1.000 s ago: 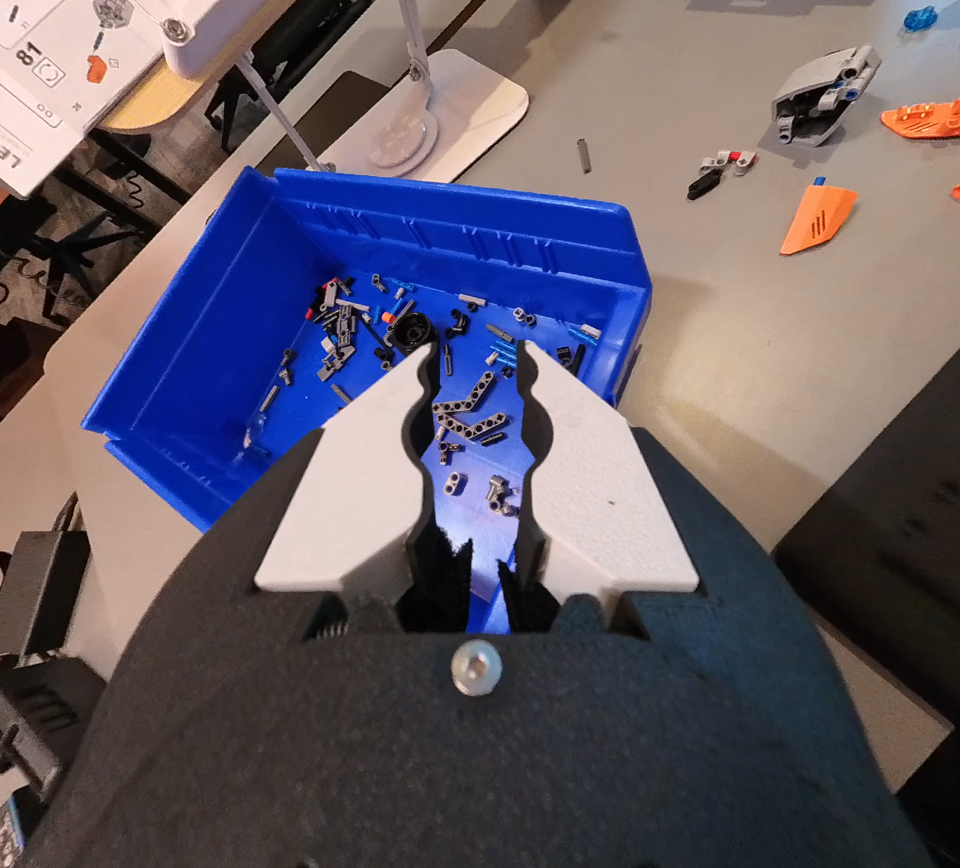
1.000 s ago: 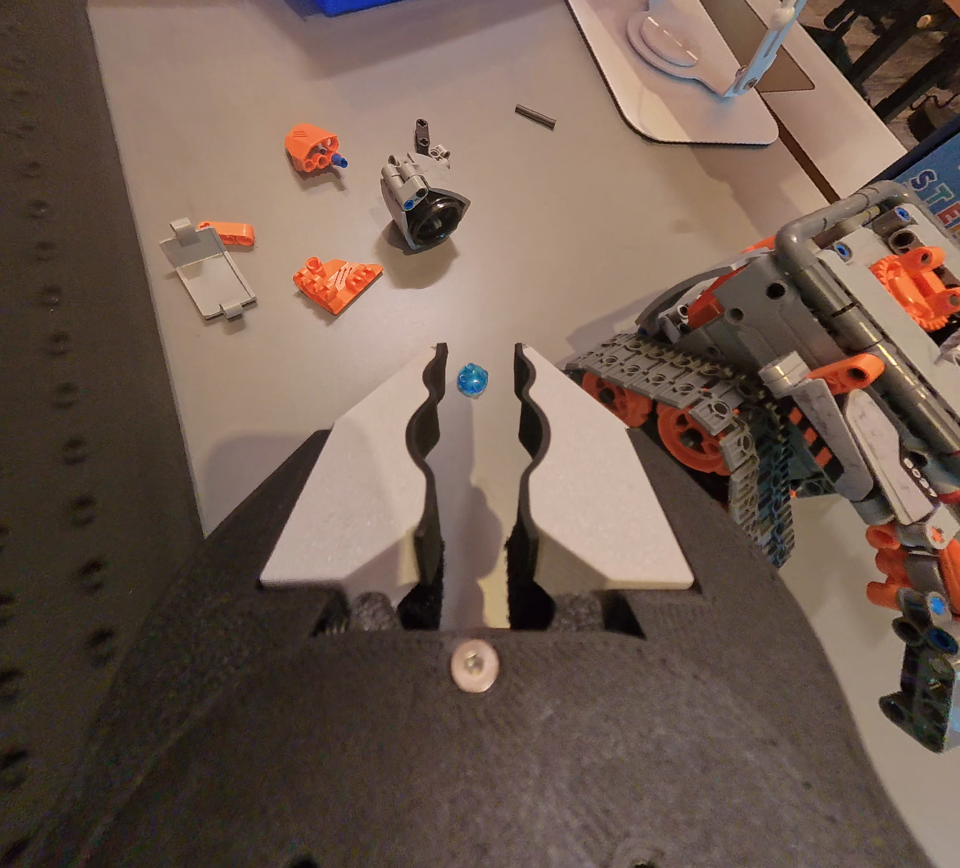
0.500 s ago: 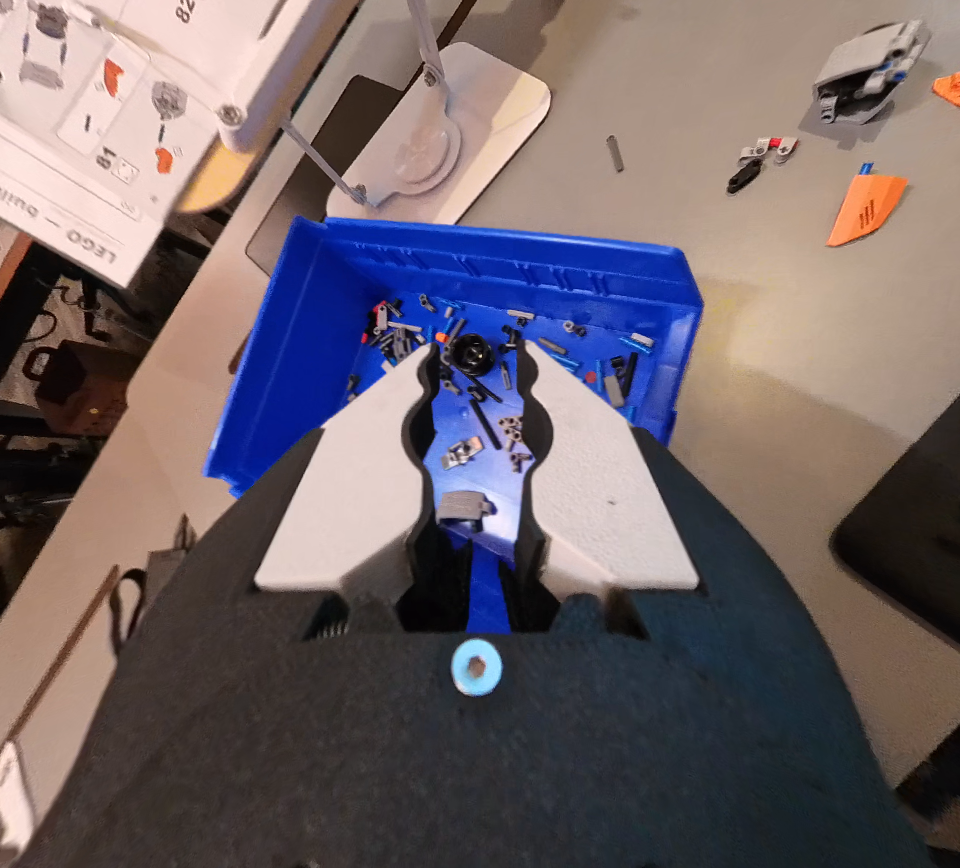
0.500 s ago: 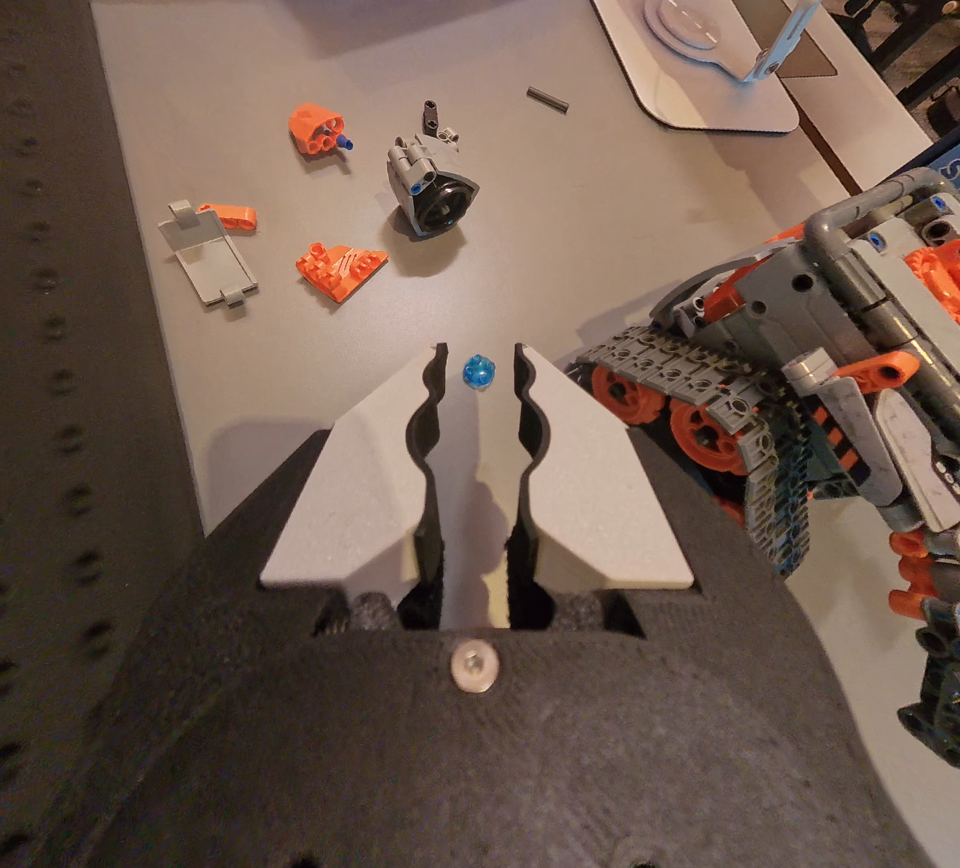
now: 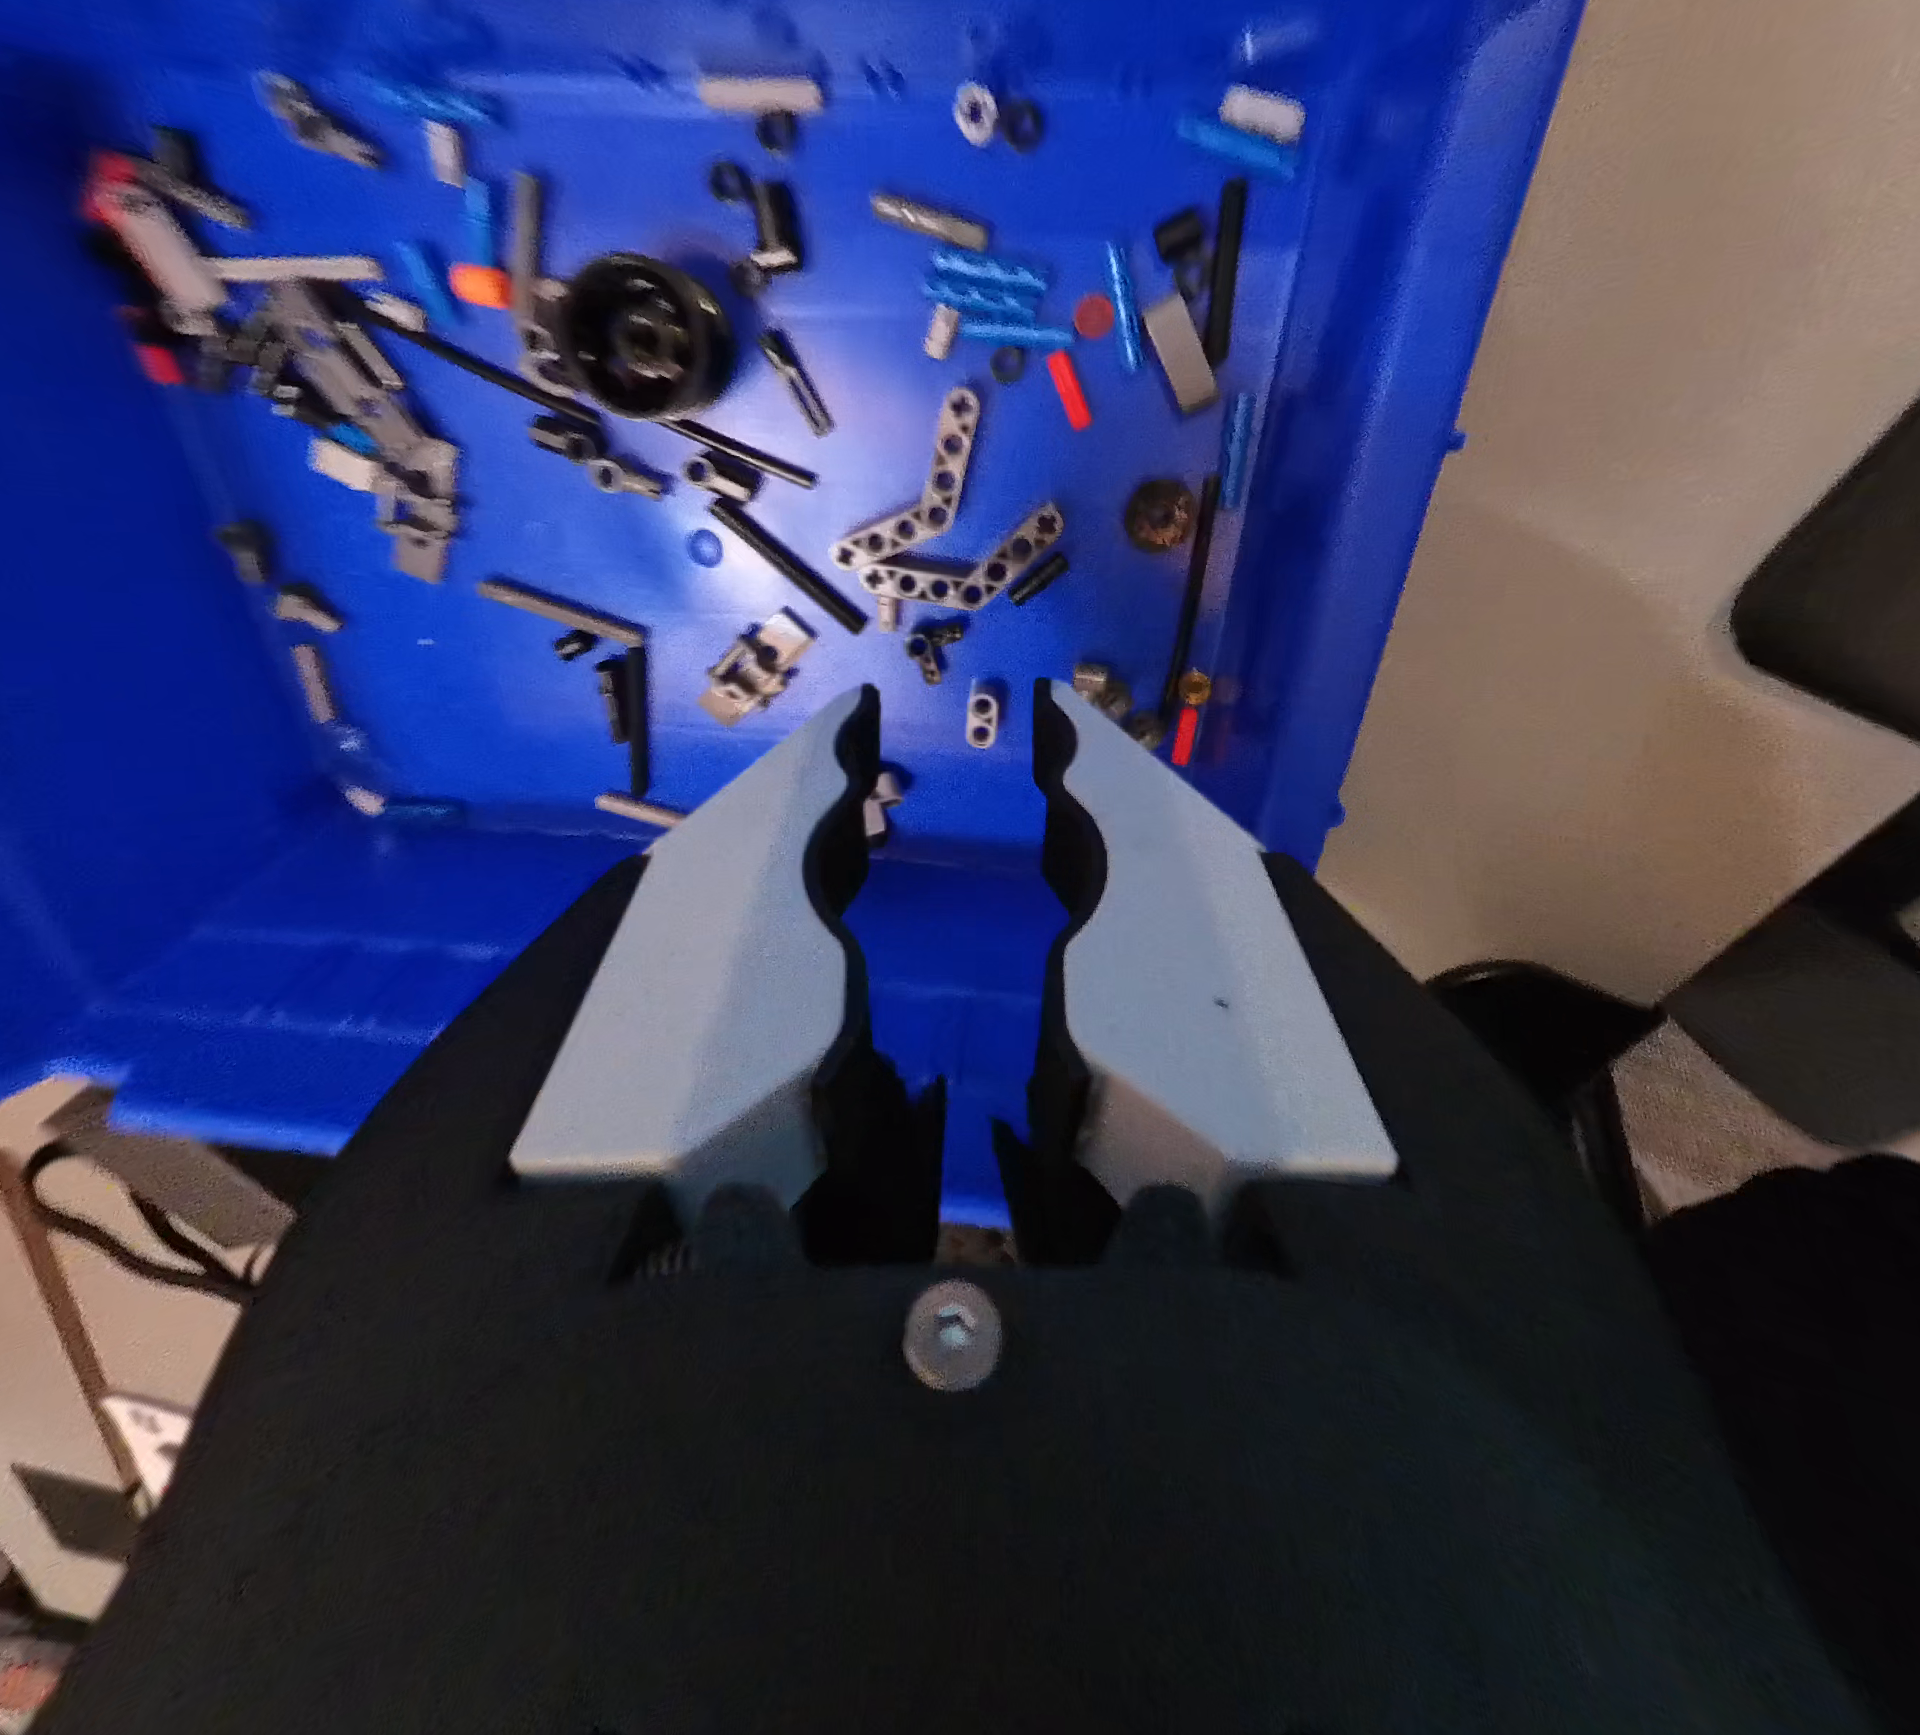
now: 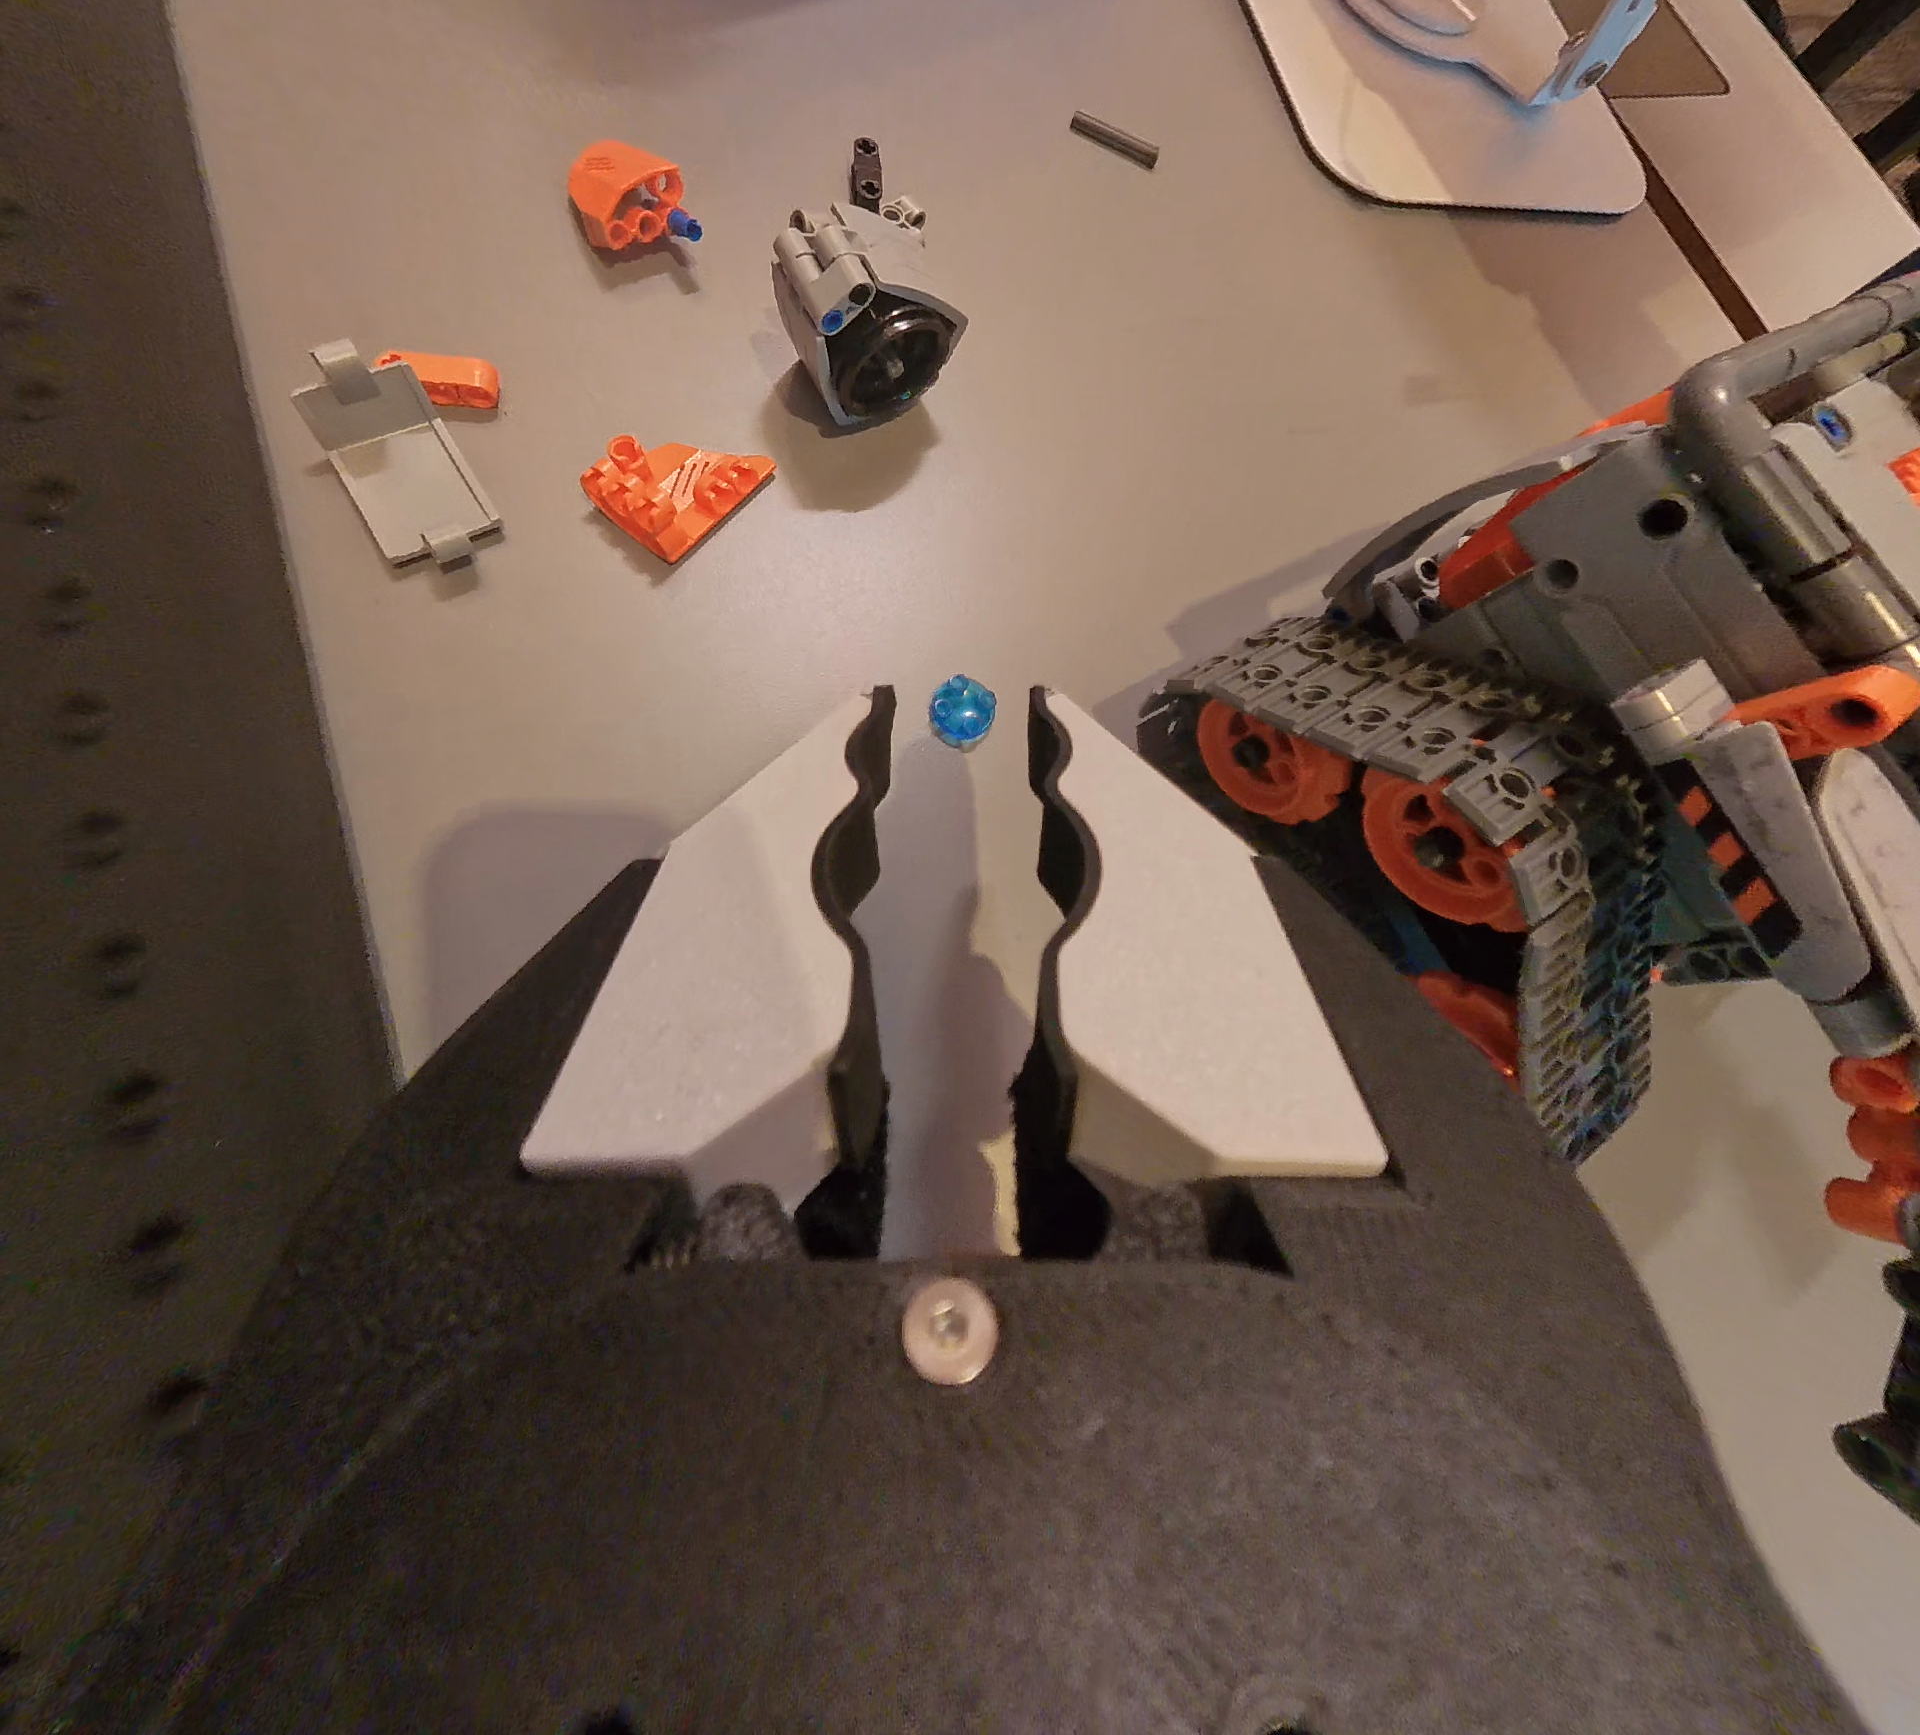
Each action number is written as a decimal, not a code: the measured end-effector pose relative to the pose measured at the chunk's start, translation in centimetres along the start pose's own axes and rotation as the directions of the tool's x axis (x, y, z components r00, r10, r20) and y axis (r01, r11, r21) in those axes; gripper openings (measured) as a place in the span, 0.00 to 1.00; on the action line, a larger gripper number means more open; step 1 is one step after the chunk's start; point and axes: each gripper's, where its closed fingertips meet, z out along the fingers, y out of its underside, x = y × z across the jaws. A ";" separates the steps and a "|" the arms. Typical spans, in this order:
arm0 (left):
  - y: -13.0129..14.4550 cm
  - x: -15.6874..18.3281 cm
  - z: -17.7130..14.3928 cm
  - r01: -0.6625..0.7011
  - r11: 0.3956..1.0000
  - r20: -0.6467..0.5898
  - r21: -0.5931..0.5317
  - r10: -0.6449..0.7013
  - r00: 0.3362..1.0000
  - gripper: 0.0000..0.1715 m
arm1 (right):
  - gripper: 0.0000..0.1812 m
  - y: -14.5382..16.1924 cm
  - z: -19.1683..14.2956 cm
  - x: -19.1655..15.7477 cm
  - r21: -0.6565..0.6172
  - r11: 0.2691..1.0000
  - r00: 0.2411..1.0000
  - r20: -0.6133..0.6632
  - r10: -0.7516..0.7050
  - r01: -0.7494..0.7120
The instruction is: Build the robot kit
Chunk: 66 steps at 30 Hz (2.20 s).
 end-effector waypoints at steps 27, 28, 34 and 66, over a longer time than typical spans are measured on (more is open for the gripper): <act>-4.6 3.9 -4.1 -0.114 0.969 0.107 0.220 0.092 0.990 0.03 | 0.13 -1.6 -1.4 -0.6 0.070 0.996 0.998 -0.023 -0.055 0.056; -6.4 5.6 -4.7 -0.149 0.947 0.103 0.286 0.124 0.987 0.03 | 0.13 -1.7 -1.5 -0.6 0.072 0.996 0.998 -0.023 -0.057 0.058; -15.2 14.0 -3.2 -0.218 0.845 0.009 0.488 0.245 0.970 0.03 | 0.13 -2.0 -1.5 -1.0 0.083 0.994 0.997 -0.019 -0.071 0.072; -21.6 14.4 2.4 -0.209 0.794 0.072 0.570 0.206 0.976 0.18 | 0.13 -1.9 -1.2 -1.6 0.081 0.993 0.996 0.003 -0.087 0.086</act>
